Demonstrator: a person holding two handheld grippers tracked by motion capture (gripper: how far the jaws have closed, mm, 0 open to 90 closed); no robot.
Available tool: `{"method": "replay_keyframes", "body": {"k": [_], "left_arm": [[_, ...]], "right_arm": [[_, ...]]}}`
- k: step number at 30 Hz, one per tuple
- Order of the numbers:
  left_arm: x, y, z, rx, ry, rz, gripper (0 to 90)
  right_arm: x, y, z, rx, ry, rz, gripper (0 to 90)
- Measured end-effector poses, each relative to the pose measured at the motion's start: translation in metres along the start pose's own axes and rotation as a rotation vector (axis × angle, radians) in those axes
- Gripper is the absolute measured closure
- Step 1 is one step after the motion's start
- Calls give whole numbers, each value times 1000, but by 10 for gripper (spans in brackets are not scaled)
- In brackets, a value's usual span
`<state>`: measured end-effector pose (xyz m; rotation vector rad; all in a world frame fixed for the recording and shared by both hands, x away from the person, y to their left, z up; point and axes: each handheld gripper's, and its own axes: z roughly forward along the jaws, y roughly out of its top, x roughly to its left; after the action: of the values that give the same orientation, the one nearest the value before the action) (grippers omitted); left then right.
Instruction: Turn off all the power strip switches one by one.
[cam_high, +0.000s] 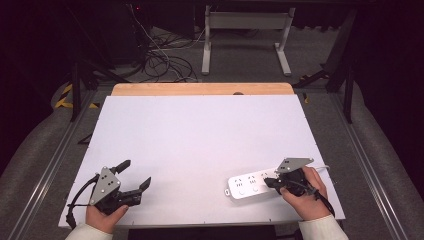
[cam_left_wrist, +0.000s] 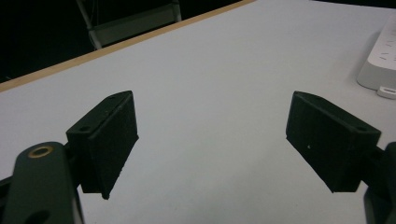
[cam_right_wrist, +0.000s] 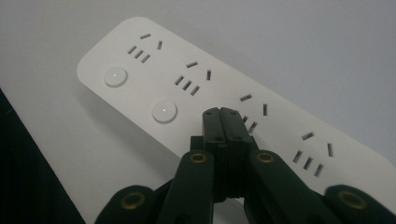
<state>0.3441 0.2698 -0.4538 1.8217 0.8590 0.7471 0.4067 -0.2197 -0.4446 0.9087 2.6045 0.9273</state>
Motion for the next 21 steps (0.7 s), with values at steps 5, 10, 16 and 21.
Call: {"method": "replay_keyframes", "body": {"k": [5,10,16,21], "left_arm": [[0,0,0,1,-1,0,174],[0,0,0,2,-2,2,175],[0,0,0,2,-2,2,175],[0,0,0,3,-4,2,175]], "right_arm": [[0,0,1,11,-7,2,900],[0,-1,2,16,-3,2,900],[0,0,3,32,-10,2,900],[0,0,3,37,-6,11,900]]}}
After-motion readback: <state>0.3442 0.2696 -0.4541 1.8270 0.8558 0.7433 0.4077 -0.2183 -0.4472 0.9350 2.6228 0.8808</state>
